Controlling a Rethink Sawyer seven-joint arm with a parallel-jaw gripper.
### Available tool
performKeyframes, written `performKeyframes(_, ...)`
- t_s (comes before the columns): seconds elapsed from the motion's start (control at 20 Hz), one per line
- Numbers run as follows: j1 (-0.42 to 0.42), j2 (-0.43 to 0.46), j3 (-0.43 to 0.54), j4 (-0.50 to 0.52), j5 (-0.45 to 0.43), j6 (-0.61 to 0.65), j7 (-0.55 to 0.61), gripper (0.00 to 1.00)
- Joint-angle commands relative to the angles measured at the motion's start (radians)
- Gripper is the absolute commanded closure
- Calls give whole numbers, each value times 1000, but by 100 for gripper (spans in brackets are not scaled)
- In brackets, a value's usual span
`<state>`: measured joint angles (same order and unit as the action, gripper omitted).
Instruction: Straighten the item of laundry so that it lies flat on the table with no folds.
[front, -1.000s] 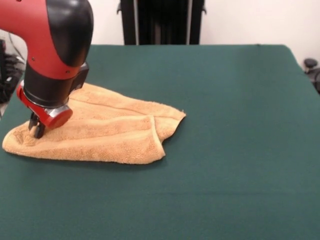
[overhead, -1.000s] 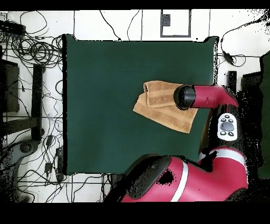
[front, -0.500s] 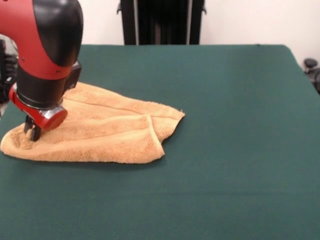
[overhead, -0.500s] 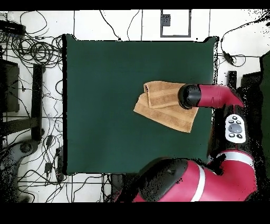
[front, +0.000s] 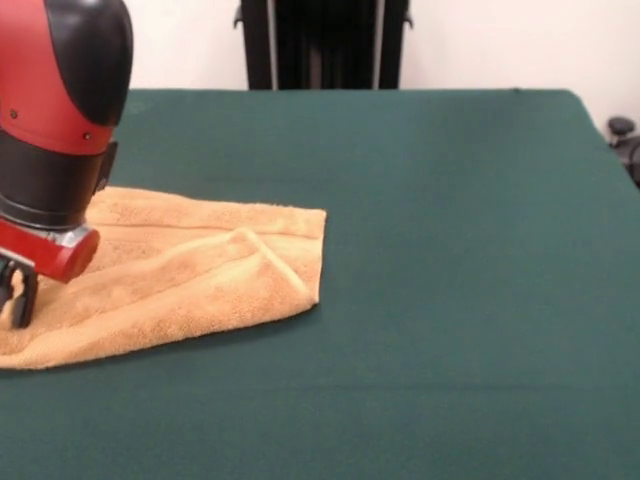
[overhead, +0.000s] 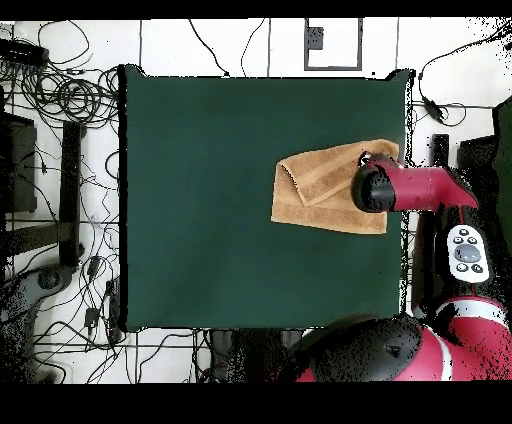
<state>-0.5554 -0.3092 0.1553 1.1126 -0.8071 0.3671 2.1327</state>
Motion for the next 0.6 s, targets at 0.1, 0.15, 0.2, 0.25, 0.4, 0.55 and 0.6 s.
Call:
performKeyframes(0.1,-19,6,208,103,-118,-129,-298,100)
performKeyframes(0.15,-19,4,209,102,-119,-124,-288,100)
performKeyframes(0.2,-19,2,209,101,-119,-119,-279,100)
performKeyframes(0.25,-15,3,207,94,-122,-115,-269,100)
performKeyframes(0.4,-13,8,213,75,-109,-70,-263,100)
performKeyframes(0.55,-3,13,202,60,-88,-24,-251,100)
performKeyframes(0.6,3,15,193,54,-80,-9,-241,100)
